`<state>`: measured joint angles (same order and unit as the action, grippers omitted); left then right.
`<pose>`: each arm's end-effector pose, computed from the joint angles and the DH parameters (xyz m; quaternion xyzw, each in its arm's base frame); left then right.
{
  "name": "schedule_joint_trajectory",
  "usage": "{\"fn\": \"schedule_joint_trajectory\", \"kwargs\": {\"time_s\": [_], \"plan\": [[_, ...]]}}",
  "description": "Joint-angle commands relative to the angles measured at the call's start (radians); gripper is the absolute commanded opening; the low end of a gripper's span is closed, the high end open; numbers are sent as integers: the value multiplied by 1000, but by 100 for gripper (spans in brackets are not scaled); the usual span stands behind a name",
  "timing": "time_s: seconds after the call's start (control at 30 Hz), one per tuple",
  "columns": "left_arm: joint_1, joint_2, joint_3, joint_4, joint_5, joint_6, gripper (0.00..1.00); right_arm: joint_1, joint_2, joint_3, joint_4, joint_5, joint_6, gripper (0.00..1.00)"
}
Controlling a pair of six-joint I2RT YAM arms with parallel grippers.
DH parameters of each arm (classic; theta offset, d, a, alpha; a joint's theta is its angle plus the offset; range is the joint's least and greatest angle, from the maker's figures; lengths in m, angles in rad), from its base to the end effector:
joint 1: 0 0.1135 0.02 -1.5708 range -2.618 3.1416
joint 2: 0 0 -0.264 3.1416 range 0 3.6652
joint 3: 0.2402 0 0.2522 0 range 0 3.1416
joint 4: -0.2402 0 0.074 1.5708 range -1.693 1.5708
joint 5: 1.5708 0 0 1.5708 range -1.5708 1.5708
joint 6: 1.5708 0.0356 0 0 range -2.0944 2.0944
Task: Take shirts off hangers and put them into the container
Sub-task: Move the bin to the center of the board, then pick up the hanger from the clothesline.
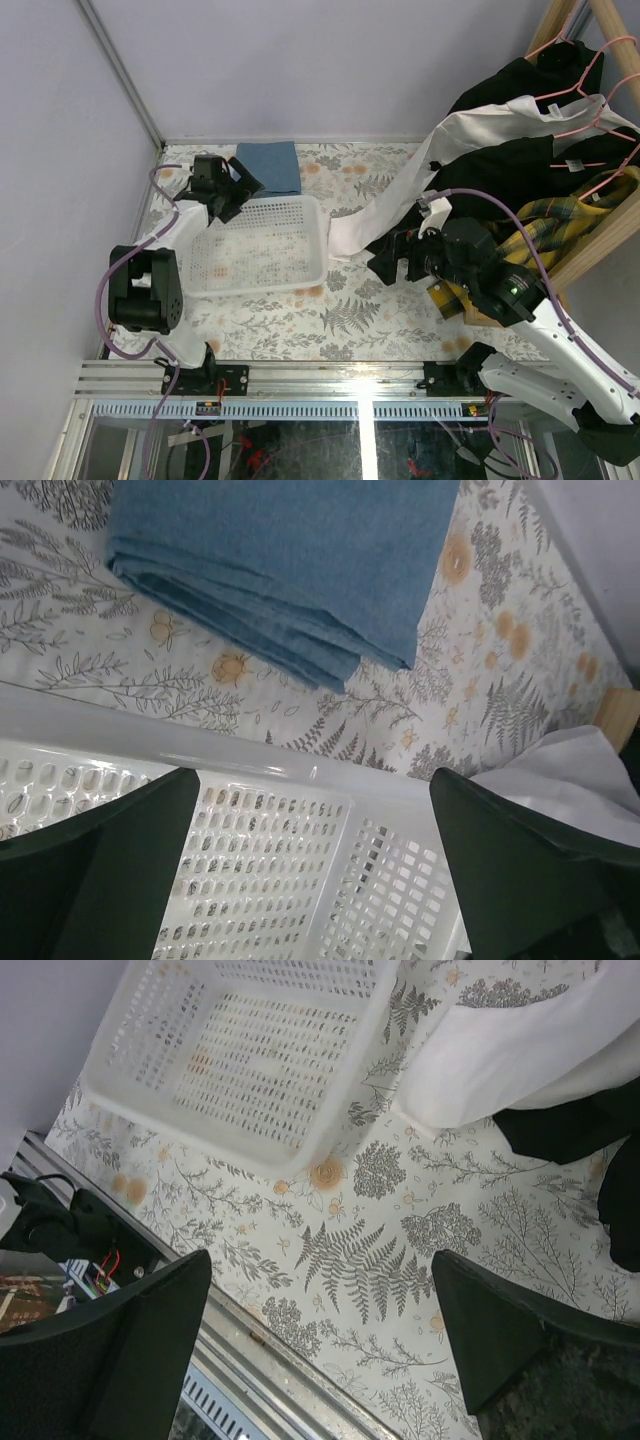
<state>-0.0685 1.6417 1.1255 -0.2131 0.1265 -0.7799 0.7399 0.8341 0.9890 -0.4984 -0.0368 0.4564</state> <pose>0.3617 -0.0293 0.2353 -0.2930 0.8629 -0.2204 0.3478 0.1310 0.1214 0.3692 -0.1260 0.8077 0.3366 0.4673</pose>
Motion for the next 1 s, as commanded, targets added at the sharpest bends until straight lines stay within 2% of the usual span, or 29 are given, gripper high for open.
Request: {"fn": "schedule_joint_trajectory", "kwargs": {"time_s": [0.0,0.07,0.17,0.23,0.37,0.5,0.63,0.77,0.97], "plan": [[7,-22,37,50,48,38,100,7,-49,-1,-58,-40,-27,99],[-35,-81,32,57,63,68,100,7,-62,-15,-53,-40,-46,99],[-151,-220,16,57,-36,129,100,7,-71,-52,-51,-58,-74,100],[-207,-308,-2,71,-52,153,100,7,-83,-92,-46,-90,-81,99],[-245,-468,-39,133,33,159,100,6,-134,-224,10,-192,-59,100],[-314,-543,-17,187,143,165,100,7,-169,-361,45,-287,-21,100],[-484,-499,98,166,177,220,100,7,-216,-502,118,-309,64,99],[-685,-381,271,92,79,330,99,7,-224,-597,215,-332,162,98],[-869,-178,498,51,8,423,95,7,-165,-668,243,-338,189,96]]}}
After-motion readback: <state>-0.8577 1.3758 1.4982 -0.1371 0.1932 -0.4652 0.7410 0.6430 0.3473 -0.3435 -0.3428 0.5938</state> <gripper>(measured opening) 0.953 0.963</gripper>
